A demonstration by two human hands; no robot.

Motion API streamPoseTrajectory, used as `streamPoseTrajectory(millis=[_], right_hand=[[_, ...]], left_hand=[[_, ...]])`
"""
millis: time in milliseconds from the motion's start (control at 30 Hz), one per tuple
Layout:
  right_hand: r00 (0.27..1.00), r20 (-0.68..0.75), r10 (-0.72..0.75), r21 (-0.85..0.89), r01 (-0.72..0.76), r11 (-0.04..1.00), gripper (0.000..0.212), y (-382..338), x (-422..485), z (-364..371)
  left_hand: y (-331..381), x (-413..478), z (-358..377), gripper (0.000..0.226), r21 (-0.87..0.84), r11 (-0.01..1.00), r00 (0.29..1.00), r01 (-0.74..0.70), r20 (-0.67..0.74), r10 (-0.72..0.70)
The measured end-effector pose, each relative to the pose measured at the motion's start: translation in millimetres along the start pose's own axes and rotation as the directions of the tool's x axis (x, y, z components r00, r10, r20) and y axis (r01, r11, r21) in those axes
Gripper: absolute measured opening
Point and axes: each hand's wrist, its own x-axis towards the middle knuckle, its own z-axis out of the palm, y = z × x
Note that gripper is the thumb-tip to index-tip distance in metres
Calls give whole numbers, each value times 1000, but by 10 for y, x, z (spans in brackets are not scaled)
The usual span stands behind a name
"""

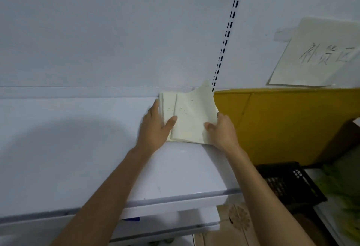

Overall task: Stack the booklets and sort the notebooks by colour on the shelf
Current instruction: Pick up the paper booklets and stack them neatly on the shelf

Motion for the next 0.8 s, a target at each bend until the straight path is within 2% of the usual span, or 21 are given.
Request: streamPoseTrajectory(millis=[67, 133, 200, 233, 333, 467, 567, 633, 733, 800], right_hand=[[1000, -20, -9, -9, 9, 1000, 43, 38, -6, -8], [988, -128, -80, -164, 59, 985, 49, 71, -59, -29], [947, -241, -211, -303, 133, 944, 45, 78, -115, -58], [930, -265, -255, -301, 171, 938, 41, 68, -131, -76], [909, -291, -297, -75, 288, 955, 33, 37, -117, -117], [879, -330, -344, 200, 421, 885, 39, -37, -92, -149], [930, -264, -257, 326, 337, 883, 41, -126, -30, -98], [957, -209, -202, 240, 250, 938, 40, -160, 28, -46], [975, -167, -147, -128, 126, 984, 42, -104, 58, 14], [987, -133, -86, -196, 59, 979, 51, -39, 50, 31]], left_hand=[[-8, -110, -32, 105, 132, 980, 981, -149, 143, 130], [-39, -204, -36, 110, 318, 904, 948, -285, 234, 216], [-70, -223, -8, 107, 399, 862, 944, -311, 232, 233], [-67, -220, 5, 106, 399, 866, 948, -303, 223, 228], [-41, -219, 8, 111, 371, 890, 957, -267, 213, 198], [-11, -195, -18, 120, 336, 903, 954, -266, 227, 197], [11, -176, -30, 122, 244, 941, 966, -234, 171, 196], [14, -191, -33, 129, 225, 963, 983, -151, 135, 123], [0, -188, -23, 128, 263, 957, 990, -121, 106, 96], [-21, -187, -13, 120, 292, 946, 989, -139, 94, 116]])
